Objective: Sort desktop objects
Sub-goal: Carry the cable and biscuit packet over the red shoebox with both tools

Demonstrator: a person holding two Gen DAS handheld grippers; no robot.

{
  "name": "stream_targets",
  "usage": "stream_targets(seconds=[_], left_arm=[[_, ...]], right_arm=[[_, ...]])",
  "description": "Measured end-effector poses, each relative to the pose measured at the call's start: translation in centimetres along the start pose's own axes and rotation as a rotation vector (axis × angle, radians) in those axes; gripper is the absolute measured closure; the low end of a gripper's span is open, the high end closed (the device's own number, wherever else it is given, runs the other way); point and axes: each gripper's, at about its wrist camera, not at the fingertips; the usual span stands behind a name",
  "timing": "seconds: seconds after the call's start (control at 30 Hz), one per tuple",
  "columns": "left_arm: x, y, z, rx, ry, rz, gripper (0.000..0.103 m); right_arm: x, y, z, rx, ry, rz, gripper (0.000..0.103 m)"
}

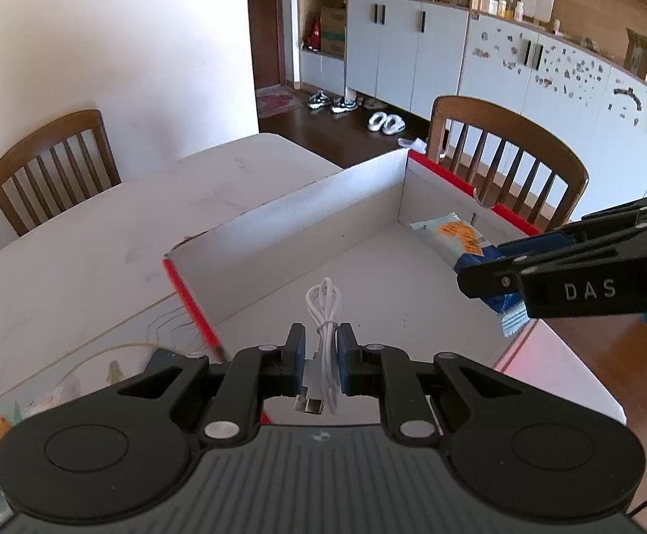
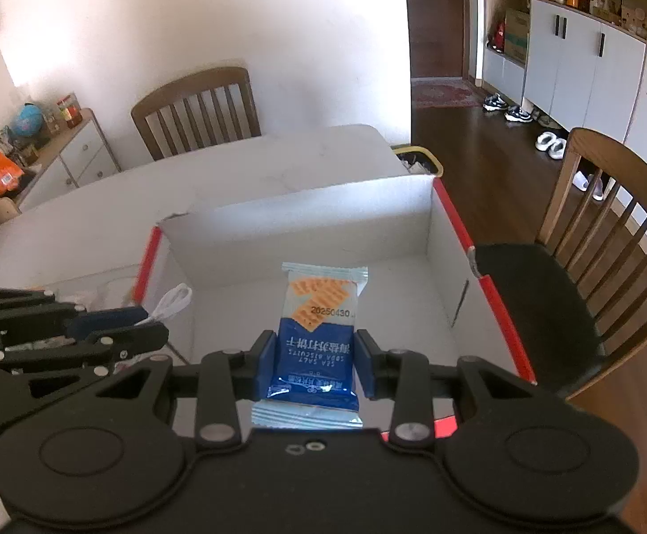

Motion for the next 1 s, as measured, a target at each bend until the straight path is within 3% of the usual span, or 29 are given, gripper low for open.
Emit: stream_targets(seconds=[0.8, 1.0], left_arm=[[-1.4, -9.8, -2.3, -0.026, -0.128, 0.214, 0.089], [-1.4, -11.3, -2.4, -0.035, -0.143, 0.265, 0.089]], right_arm=[[0.8, -7.9, -2.0, 0.051, 0.125, 0.195, 0.067], [0.9, -9.0, -2.4, 0.052, 0.115, 0.210, 0.067]])
Point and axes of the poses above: each gripper's, at about its wrist camera, not at the fingertips, and y roughly against the way its jaws point, z to its left, x to its underside, and after that the axes turned 4 degrees about y, right-handed
